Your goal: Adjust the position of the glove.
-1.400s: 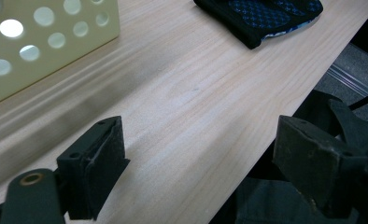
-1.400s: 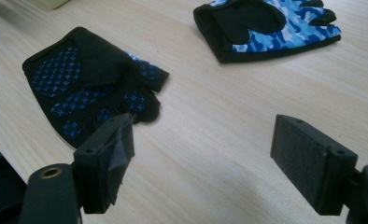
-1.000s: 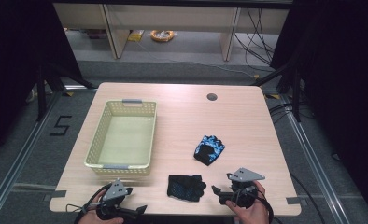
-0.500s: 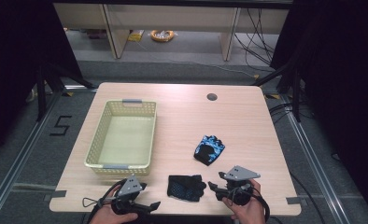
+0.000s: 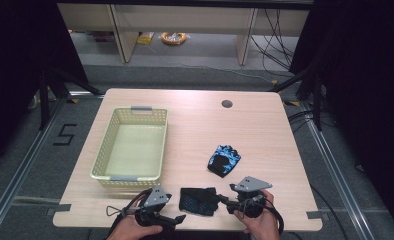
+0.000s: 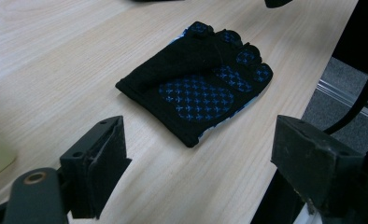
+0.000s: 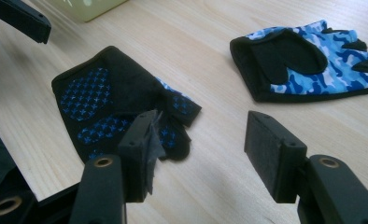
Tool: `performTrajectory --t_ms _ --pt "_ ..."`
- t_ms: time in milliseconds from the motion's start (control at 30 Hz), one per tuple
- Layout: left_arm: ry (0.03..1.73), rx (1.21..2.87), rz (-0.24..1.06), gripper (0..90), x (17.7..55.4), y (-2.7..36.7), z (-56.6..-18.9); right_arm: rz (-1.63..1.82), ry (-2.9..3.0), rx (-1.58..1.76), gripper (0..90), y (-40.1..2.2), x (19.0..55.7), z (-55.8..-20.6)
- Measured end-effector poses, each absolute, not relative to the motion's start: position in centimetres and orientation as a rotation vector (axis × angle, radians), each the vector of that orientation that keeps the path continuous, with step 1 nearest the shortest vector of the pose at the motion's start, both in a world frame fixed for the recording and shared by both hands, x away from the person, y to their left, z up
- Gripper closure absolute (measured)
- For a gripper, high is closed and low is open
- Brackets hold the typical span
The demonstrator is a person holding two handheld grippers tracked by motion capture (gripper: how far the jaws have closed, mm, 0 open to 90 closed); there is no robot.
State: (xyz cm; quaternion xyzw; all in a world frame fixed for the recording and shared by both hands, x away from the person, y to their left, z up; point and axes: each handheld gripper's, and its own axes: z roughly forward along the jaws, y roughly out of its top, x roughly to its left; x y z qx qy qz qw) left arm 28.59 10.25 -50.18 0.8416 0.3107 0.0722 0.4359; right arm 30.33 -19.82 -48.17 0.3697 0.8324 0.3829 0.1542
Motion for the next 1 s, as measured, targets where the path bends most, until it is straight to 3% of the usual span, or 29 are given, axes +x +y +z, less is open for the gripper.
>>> performTrajectory --t_ms 333,800,867,1000 --pt "0.777 2.119 0.177 21.4 29.0 9.1 -50.3 1.072 2.430 1.043 49.7 -18.9 31.2 -48.5" --pt "0.769 2.187 0.167 35.3 29.9 8.2 -51.5 1.008 2.516 1.033 58.0 -16.9 32.6 -49.8" --pt "0.768 2.181 0.167 38.9 29.9 8.0 -51.6 1.006 2.530 1.025 58.2 -16.8 32.9 -50.1" --pt "0.691 2.215 0.239 50.9 29.9 7.8 -51.7 0.990 2.549 1.000 70.3 -16.3 33.0 -50.7"
